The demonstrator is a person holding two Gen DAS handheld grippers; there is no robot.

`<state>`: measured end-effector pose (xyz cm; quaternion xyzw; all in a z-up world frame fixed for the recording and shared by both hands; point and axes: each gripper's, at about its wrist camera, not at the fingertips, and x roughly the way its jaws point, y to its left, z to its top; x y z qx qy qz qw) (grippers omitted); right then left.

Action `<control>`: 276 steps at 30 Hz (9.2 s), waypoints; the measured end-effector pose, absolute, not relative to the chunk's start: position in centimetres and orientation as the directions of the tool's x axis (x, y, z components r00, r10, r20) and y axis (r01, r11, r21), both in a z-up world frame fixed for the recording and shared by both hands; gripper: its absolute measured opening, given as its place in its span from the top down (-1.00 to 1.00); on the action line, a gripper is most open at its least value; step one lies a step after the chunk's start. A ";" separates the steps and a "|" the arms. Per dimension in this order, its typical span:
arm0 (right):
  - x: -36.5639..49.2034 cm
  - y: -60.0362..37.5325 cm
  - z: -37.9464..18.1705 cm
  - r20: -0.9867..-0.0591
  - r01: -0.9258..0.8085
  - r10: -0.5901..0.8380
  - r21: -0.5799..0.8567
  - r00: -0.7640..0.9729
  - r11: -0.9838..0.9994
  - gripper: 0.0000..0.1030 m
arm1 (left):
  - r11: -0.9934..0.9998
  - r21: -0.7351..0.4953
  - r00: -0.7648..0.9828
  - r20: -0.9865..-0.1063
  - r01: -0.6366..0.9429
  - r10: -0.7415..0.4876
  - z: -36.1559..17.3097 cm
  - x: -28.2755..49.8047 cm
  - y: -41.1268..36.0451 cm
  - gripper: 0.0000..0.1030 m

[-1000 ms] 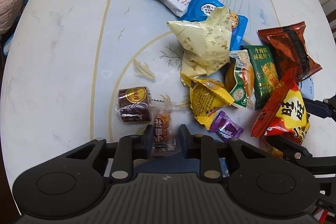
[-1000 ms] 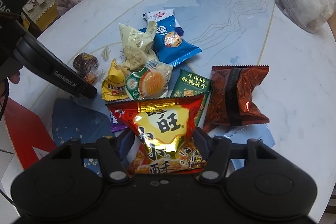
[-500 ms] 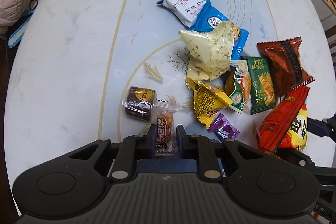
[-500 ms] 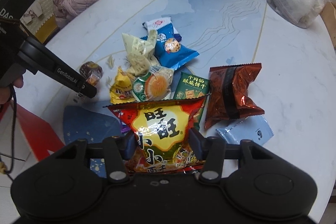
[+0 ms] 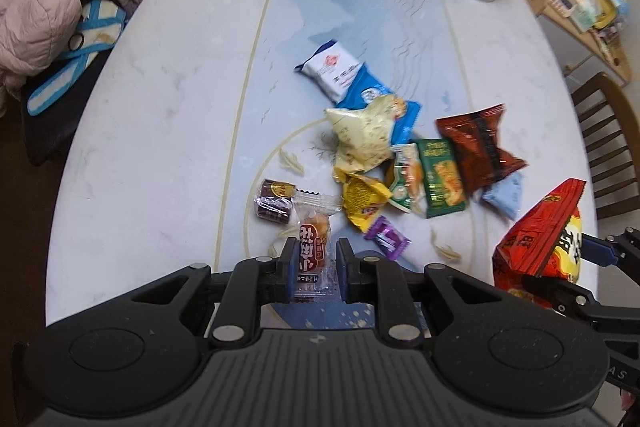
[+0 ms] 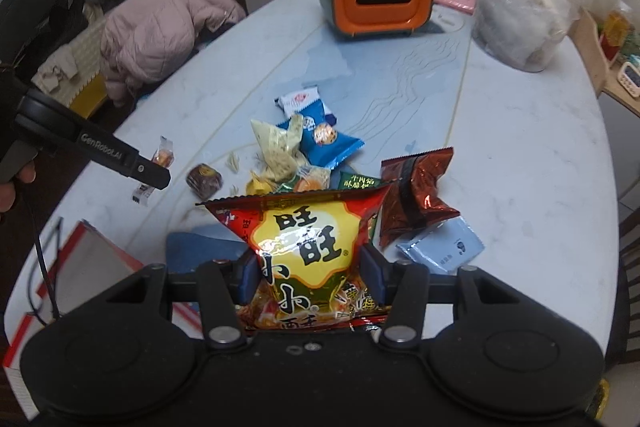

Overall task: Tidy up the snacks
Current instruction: 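Carry the Wangwang bag with the right tool while the left carries the sweet into the box, then open both tools to drop the bag and sweet into the box, then withdraw, then grasp the light blue packet with the right tool while the left grasps the purple candy, then carry the blue packet with the right tool while the left carries the purple candy into the box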

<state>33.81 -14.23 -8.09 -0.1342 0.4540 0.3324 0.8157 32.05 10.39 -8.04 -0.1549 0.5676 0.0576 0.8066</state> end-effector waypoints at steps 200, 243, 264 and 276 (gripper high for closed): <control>47.7 -18.3 -20.0 -0.929 -0.255 0.231 0.158 0.289 0.954 -0.48 | 0.852 -0.108 0.117 -0.992 -0.513 -0.055 -18.4 41.3 2.7 -0.05; 38.1 -21.5 -11.5 -0.856 -0.288 0.320 0.213 0.406 0.934 0.15 | 0.879 -0.200 0.257 -0.962 -0.433 -0.093 -11.7 33.3 4.5 0.63; 25.7 -19.7 -0.3 -0.758 -0.410 0.406 0.201 0.510 0.890 0.15 | 0.944 -0.236 0.439 -0.891 -0.230 -0.116 0.3 23.1 4.4 0.63; 19.6 -18.5 2.3 -0.744 -0.468 0.432 0.182 0.510 0.865 0.15 | 0.963 -0.212 0.450 -0.886 -0.169 -0.116 3.2 16.7 5.1 0.63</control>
